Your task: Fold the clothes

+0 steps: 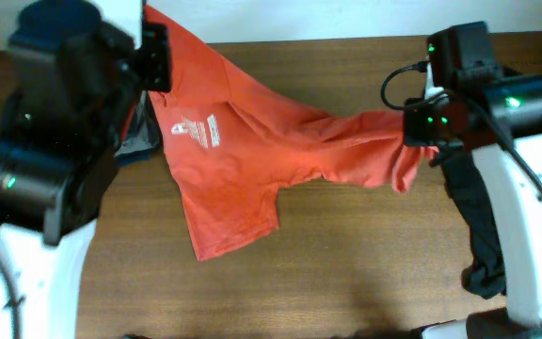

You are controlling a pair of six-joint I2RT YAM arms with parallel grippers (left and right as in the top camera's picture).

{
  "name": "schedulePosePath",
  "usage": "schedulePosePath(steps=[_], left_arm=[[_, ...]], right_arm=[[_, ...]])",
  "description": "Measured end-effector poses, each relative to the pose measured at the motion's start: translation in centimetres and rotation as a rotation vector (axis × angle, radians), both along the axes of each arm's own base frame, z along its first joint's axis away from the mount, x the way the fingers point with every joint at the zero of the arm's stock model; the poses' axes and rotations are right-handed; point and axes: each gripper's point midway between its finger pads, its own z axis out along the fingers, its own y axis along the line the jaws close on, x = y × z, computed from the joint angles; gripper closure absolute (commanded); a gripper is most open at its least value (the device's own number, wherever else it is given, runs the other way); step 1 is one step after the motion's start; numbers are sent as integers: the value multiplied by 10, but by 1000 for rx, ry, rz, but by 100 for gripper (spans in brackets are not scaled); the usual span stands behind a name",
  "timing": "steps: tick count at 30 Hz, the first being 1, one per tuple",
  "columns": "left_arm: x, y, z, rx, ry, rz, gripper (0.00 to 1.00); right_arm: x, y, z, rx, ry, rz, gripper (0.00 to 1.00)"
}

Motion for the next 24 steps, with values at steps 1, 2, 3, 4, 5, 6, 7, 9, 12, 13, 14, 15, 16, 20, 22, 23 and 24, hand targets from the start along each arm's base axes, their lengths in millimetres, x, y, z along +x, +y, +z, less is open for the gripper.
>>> schedulePosePath(steps=[1, 2, 3, 4, 5, 6, 7, 9, 12, 13, 14, 15, 16, 20, 22, 23, 24], left_arm=[[11, -3, -11, 9, 26, 0, 99], [19, -6, -19, 15, 46, 1, 99], [26, -7, -27, 22, 63, 6, 99], [35, -9, -36, 31, 82, 11, 99], [41, -11, -43, 37, 96, 15, 99], [49, -12, -54, 49, 121, 23, 99], [54, -13, -62, 56, 136, 28, 99], [60, -13, -69, 63, 150, 33, 99], [61, -12, -68, 65, 145, 41, 99], [61, -12, -67, 64, 142, 43, 99], [61, -12, -67, 64, 143, 43, 99], [61, -12, -67, 64, 143, 43, 99], [61, -12, -67, 65, 143, 43, 99], [61, -11, -67, 66, 142, 47, 99], [61, -11, -67, 67, 142, 49, 99], [61, -11, -67, 67, 142, 49, 99], [61, -11, -67, 67, 142, 49, 99]], right_arm=[[7, -3, -13, -3, 15, -10, 96], [14, -6, -23, -4, 20, -19, 96], [17, -7, -27, -3, 20, -21, 96], [21, -10, -35, -3, 27, -27, 96], [23, -11, -40, -1, 32, -29, 95], [25, -12, -41, 1, 31, -23, 95], [27, -12, -41, 9, 25, -15, 95], [30, -11, -40, 19, 13, -2, 96], [31, -9, -40, 29, 12, 18, 96], [31, -7, -40, 33, 13, 24, 96], [31, -7, -40, 37, 13, 26, 91], [31, -6, -40, 41, 14, 32, 83], [31, -5, -40, 40, 15, 36, 82], [31, -3, -41, 50, 16, 46, 96], [31, -3, -41, 49, 17, 51, 96], [31, -3, -41, 49, 16, 51, 96], [31, -3, -41, 50, 16, 51, 96]])
